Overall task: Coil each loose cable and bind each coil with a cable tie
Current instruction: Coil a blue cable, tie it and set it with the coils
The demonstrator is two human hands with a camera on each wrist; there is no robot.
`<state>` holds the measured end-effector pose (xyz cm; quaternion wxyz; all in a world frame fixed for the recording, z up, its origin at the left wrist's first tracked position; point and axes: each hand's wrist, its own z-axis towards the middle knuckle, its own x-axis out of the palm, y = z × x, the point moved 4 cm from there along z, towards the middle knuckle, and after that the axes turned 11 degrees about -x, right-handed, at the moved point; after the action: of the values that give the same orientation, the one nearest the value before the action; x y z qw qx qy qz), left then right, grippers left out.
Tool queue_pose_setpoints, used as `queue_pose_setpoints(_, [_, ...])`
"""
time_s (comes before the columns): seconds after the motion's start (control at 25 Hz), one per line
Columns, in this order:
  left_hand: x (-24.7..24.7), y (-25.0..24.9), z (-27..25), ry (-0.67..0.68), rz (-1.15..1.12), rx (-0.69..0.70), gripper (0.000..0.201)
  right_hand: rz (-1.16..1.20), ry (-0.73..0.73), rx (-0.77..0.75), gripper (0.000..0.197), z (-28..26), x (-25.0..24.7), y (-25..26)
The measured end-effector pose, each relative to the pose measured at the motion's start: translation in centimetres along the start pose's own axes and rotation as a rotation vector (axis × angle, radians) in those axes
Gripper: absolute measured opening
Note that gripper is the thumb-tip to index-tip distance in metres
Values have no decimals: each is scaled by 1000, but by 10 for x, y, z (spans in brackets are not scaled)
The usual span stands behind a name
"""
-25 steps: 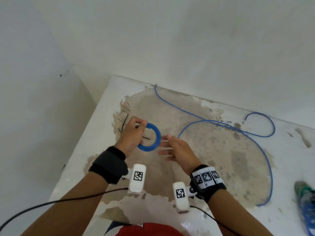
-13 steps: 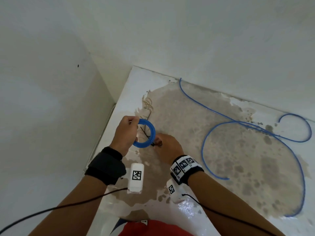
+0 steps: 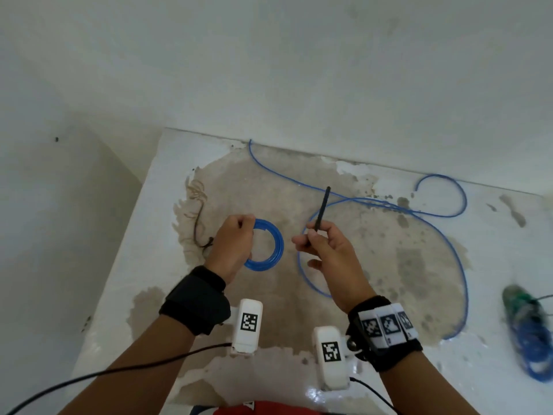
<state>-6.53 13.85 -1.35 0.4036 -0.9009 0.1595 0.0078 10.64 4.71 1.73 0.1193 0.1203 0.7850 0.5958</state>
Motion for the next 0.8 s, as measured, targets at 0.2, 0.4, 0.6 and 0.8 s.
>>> queue_pose_setpoints(0.2, [99,-8,-38,-35,18,31,33,29,72,-108,25,-31,-83,24])
queue_pose_setpoints(0.4, [190,-9,-78,-87,71,98,30,-162,125,-275,8,-48,-170,19])
queue_pose_setpoints(0.6, [249,-17,-99,-89,69,149,33,-394,94,-417,6,-53,-224,19])
queue_pose_setpoints(0.8, [277,-32,-104,-91,34,184,28,-651,-2,-683,8,-48,-245,21])
